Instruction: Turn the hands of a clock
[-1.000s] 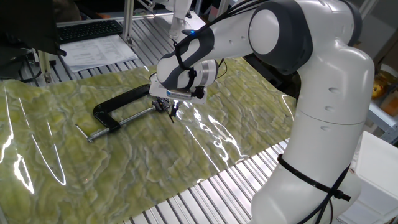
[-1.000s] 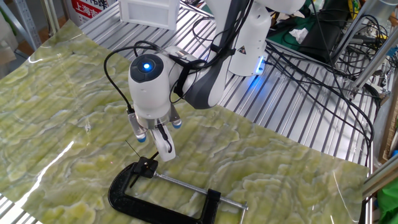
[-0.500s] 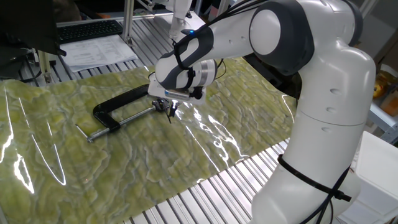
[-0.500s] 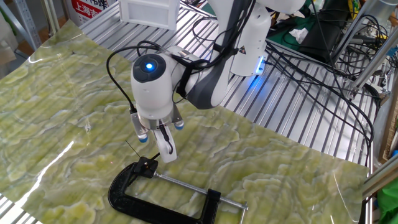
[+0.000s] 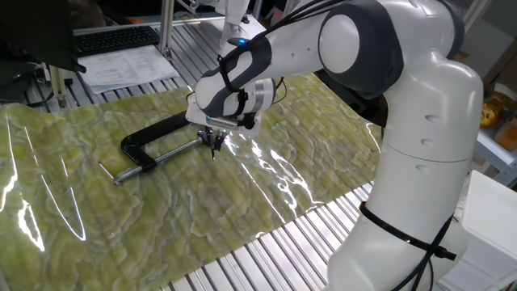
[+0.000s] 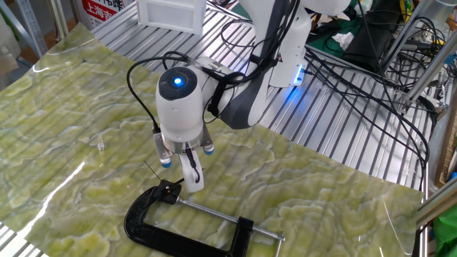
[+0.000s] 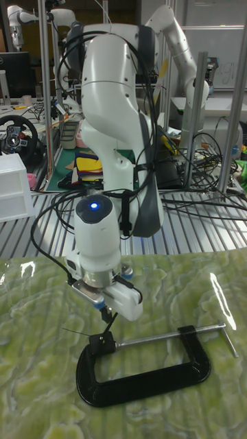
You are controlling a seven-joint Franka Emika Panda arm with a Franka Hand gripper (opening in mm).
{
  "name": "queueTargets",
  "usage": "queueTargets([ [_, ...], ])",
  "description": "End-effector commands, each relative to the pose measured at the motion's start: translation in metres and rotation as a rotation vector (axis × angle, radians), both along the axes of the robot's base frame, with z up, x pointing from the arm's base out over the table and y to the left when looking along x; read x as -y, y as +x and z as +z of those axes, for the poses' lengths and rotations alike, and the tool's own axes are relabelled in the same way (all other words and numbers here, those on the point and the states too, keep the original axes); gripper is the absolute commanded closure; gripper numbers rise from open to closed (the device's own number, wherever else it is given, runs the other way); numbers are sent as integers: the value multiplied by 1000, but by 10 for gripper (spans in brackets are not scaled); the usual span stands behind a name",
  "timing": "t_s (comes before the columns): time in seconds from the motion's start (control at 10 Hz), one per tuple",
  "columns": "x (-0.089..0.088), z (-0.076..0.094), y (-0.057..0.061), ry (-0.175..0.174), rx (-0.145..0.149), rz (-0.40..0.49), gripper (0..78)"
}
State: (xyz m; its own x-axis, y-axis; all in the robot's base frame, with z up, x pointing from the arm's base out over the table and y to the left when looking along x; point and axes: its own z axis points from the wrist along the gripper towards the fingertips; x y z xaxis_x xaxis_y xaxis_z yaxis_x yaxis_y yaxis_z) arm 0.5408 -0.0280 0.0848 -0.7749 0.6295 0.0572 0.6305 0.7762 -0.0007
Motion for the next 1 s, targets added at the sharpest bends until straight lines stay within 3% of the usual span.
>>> queueTargets([
  [0.1, -2, 2, 9, 2, 1, -30, 776],
  [0.5, -9, -1, 8, 2, 5, -56, 776],
  [1.0, -23, -1, 18, -7, 3, -90, 776],
])
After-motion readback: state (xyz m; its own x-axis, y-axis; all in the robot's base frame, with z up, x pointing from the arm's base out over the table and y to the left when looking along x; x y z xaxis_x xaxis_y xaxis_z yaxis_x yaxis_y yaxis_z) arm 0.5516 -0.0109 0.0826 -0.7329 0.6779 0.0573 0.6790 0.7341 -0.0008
